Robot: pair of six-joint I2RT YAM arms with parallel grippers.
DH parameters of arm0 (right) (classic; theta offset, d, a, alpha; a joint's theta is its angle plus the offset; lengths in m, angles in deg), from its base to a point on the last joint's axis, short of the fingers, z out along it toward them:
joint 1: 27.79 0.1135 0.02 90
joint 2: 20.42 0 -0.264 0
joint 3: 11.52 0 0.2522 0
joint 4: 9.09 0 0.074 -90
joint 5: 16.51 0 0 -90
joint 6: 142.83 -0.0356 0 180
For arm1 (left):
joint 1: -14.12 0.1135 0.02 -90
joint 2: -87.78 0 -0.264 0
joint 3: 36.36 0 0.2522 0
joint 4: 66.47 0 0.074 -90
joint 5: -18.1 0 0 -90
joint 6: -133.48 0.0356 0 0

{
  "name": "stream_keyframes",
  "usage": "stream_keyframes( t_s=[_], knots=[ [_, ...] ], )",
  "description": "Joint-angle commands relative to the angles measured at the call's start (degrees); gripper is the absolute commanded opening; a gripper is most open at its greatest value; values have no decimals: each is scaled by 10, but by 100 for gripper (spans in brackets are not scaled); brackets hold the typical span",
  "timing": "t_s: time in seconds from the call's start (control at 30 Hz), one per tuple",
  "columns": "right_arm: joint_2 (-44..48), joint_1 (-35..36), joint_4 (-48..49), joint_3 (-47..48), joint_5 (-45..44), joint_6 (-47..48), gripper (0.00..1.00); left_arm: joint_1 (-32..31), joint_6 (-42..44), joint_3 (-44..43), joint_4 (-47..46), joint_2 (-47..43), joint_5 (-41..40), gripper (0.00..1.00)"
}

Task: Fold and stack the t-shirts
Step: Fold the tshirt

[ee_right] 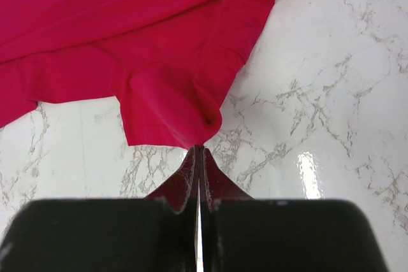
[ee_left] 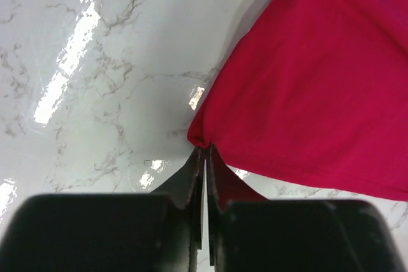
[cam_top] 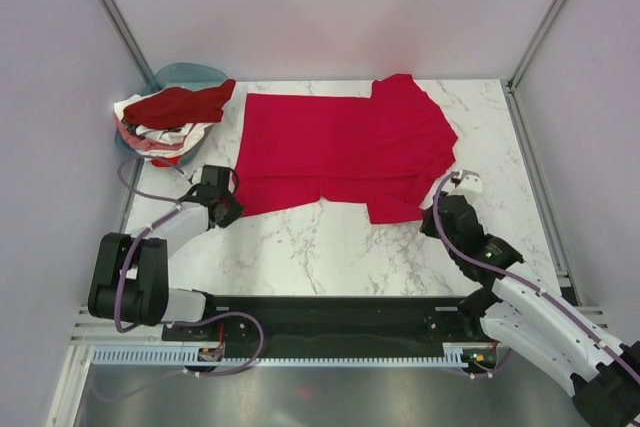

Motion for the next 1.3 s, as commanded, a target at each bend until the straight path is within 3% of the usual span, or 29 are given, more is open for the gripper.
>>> stream_keyframes(
  t_s=[0.0, 0.2, 0.27, 0.43, 0.5, 0.77, 0.93, 1.27],
  knots=[
    [11, 2, 14, -2, 2, 7, 0, -1, -4, -14, 1, 12, -18, 2],
    [75, 2, -4, 5, -12, 11, 0, -1, 3, 14, 9, -68, -10, 2],
    [140, 1, -15, 12, -25, 12, 0, -1, 3, 27, 15, -137, -12, 2],
    [219, 2, -29, 14, -54, 5, 0, -1, -1, 47, 22, -214, -19, 2],
    [219, 2, -38, 23, -67, 0, 0, -1, -4, 56, 22, -248, -23, 2],
    [132, 2, -56, 104, -131, 9, 0, -1, -30, 50, 38, -252, -30, 2],
    [35, 2, -60, 171, -172, 21, 0, 2, -73, 31, 37, -193, -16, 2],
    [-200, -8, -55, 286, -163, 23, 0, 4, -133, -57, 43, -45, -10, 2]
  ],
)
